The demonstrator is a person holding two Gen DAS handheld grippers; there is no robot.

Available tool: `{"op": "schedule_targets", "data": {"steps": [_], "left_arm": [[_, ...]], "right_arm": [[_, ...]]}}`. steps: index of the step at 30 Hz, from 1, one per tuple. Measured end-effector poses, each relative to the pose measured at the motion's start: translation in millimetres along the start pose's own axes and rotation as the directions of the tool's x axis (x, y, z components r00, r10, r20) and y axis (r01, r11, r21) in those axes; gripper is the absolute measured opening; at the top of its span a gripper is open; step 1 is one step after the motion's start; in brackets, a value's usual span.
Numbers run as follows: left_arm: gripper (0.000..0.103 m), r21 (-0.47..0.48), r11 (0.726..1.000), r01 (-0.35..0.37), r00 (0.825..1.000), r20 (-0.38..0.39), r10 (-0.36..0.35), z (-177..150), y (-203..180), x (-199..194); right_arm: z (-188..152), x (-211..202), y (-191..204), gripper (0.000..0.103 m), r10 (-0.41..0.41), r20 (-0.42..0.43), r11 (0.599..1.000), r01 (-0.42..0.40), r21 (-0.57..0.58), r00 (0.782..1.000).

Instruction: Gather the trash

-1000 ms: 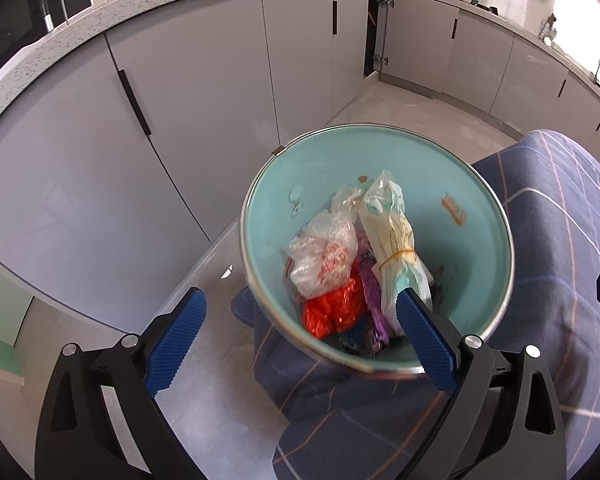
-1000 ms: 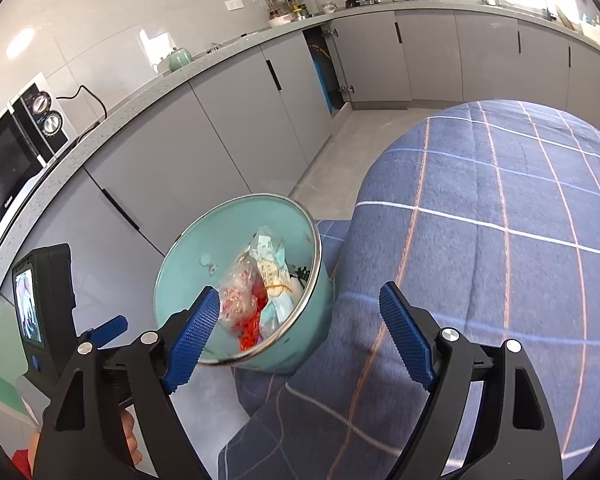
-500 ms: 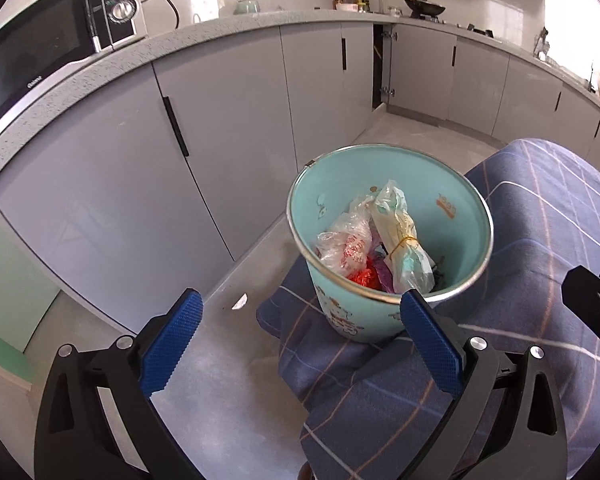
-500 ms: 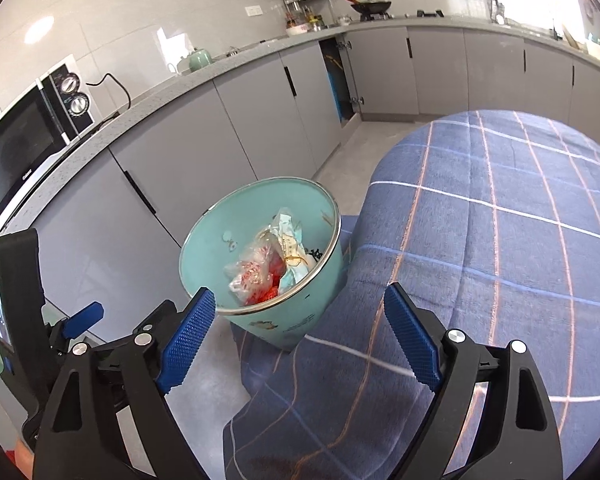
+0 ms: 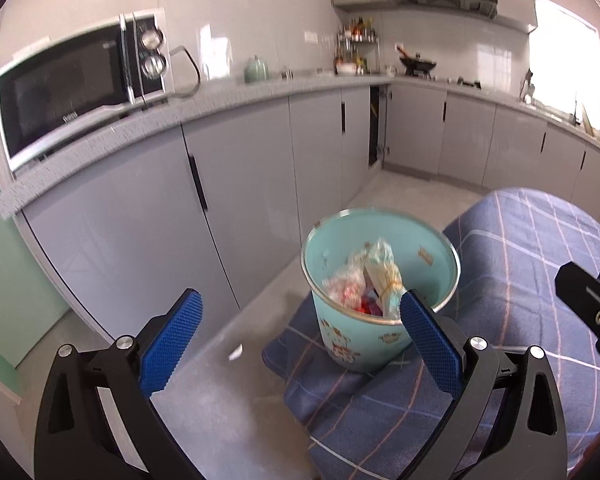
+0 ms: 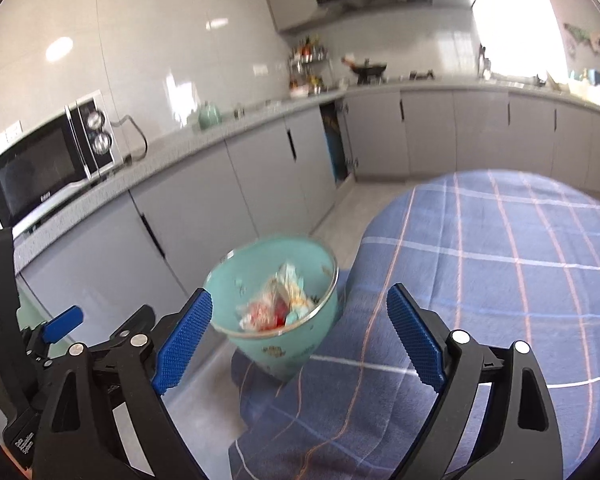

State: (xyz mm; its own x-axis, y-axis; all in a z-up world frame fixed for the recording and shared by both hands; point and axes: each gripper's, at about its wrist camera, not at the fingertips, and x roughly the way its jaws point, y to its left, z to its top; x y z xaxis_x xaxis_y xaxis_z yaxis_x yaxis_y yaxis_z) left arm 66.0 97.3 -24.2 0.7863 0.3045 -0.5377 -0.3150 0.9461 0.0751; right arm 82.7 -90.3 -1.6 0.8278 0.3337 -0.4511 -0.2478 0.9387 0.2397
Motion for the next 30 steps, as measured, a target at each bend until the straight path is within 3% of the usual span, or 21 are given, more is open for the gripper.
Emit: {"op": "schedule_targets", "data": {"steps": [4,16,30], "left_arm": [[0.097,0.005,1.0,-0.018,0.998,0.062,0.018,3.7,2.8,-14.7],[0.097,-0.021,1.0,0.013,0.99,0.142,-0.01,7.2,13.2,-41.9],[0.097,-0.027,0.999,0.019,0.987,0.159,-0.015,6.4,15.7,-51.6]], "right_arm": [[4.4,-13.6,1.3,0.089,-0.003,0.061,1.0,0.002,0.007,0.998],[6.1,-36.1,9.9,0.09,0.001,0.142,1.0,-0.002,0.006,0.99],[6.6,-47.4,11.4,0.09,0.002,0.172,1.0,-0.005,0.017,0.985]]}}
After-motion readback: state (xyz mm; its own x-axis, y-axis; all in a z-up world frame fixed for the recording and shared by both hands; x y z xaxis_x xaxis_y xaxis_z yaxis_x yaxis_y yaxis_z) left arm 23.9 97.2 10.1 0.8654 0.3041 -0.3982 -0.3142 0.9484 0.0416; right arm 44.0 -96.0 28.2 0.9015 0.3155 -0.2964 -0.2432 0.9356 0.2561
